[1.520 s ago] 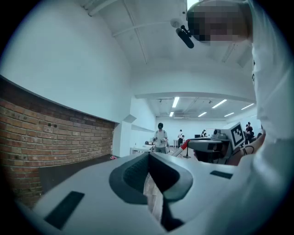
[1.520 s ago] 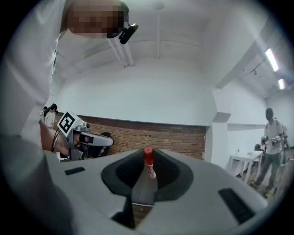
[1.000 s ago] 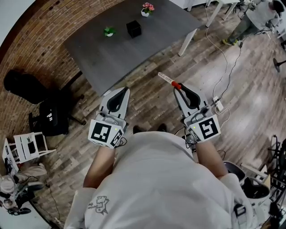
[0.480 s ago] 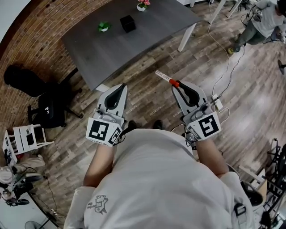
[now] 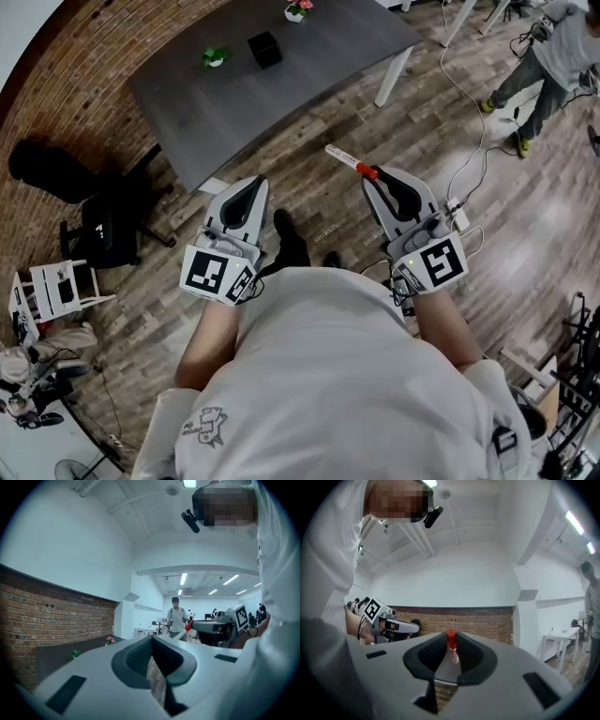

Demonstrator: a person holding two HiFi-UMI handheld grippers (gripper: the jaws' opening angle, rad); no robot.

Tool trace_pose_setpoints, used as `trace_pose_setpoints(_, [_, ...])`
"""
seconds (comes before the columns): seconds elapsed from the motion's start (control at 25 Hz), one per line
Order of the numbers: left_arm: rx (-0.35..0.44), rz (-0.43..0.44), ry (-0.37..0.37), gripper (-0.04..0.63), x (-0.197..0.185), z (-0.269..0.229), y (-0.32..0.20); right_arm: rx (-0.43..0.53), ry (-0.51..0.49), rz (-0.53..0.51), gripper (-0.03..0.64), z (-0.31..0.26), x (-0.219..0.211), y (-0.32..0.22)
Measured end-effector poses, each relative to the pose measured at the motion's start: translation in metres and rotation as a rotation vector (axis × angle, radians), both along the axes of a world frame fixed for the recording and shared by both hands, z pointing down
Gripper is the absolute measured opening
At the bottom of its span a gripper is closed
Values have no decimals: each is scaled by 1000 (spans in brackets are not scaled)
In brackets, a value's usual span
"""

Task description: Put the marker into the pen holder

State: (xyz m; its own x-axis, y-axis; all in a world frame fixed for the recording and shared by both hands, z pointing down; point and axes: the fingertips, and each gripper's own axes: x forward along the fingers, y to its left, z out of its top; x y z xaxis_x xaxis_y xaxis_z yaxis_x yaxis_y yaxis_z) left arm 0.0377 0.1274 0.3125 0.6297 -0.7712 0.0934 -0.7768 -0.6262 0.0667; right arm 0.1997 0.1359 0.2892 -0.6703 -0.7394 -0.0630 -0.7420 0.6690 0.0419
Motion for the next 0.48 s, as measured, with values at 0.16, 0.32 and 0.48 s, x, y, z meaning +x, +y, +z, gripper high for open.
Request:
trace_pose_setpoints(0.16, [-6, 23, 10, 11, 0, 5, -21, -12, -12, 12, 66, 2, -2, -15])
trace_pose_setpoints(0.32, [0, 44, 16, 11, -2, 4, -50, -16, -3, 28, 66, 1, -5, -38])
trace_pose_setpoints(0.48, [9, 51, 33, 11, -18, 2, -83, -23, -3, 40, 66, 2, -21, -72])
